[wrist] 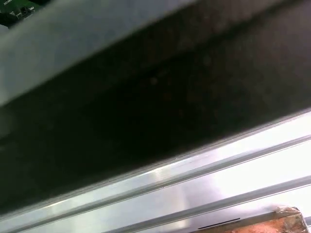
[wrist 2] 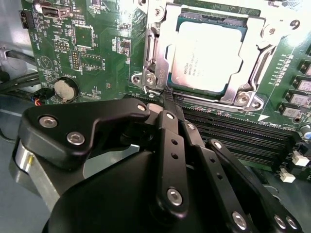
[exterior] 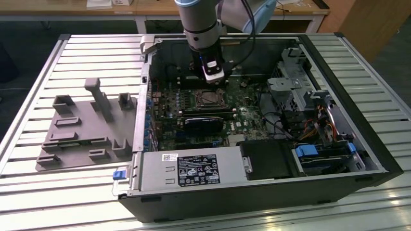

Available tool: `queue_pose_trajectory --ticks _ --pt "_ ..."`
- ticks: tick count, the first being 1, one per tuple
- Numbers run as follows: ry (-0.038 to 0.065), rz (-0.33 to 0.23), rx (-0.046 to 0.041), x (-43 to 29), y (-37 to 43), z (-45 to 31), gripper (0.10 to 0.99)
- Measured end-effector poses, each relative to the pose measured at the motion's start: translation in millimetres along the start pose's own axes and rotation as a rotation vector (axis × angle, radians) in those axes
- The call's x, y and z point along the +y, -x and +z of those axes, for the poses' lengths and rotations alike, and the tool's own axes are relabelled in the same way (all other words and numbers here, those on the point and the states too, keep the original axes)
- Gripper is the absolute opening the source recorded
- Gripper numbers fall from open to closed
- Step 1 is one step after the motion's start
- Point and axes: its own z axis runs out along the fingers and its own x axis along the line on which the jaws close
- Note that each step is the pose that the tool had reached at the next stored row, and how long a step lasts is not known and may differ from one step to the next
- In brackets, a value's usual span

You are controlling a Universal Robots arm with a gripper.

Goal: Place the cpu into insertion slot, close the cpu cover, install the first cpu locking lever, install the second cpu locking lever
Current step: 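Install the first cpu locking lever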

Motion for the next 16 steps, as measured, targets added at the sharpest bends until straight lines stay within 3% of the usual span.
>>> queue_pose_trajectory --ticks 9,14,16 --pt "0.014 0.004 0.0062 -1.7 0.7 0.3 0.102" --pt "0.042 0.011 0.0185 -2.5 1.0 0.3 0.102" --pt "0.049 0.013 0.0217 -2.9 1.2 0.3 0.102"
